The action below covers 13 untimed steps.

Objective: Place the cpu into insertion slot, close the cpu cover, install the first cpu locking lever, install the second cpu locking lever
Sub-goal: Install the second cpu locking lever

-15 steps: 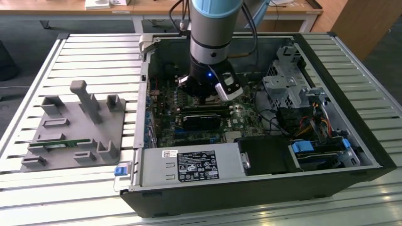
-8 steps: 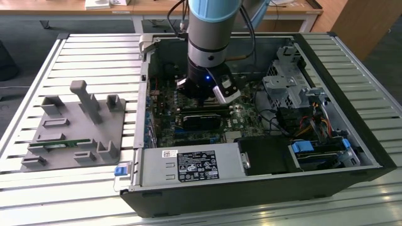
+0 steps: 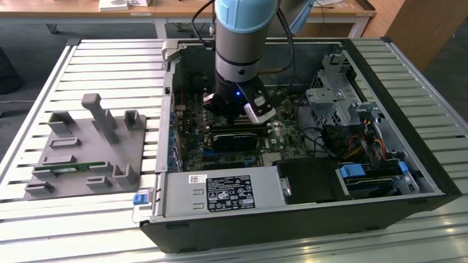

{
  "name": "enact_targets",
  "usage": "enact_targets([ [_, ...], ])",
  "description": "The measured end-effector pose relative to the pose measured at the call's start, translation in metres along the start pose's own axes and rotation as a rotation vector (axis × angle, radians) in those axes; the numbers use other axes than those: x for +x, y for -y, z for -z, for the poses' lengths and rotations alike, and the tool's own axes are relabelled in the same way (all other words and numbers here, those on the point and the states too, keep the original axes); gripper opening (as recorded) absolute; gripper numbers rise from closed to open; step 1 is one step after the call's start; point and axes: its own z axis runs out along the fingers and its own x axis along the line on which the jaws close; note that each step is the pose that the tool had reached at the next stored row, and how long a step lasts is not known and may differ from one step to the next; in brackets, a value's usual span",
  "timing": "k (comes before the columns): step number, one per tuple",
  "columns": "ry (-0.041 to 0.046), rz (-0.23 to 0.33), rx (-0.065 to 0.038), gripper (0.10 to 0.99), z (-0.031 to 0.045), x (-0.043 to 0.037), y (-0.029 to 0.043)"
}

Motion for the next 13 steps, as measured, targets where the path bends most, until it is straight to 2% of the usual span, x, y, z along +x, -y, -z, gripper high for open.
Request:
enact_targets([
  [3,0.0002,0.000,-0.013,0.106,-0.0022,0.0000,0.0004],
  [10,0.0001,0.000,-0.015,0.106,-0.0044,0.0004,0.0013],
  [13,0.0001,0.000,-0.021,0.106,-0.0055,0.0016,0.0024],
])
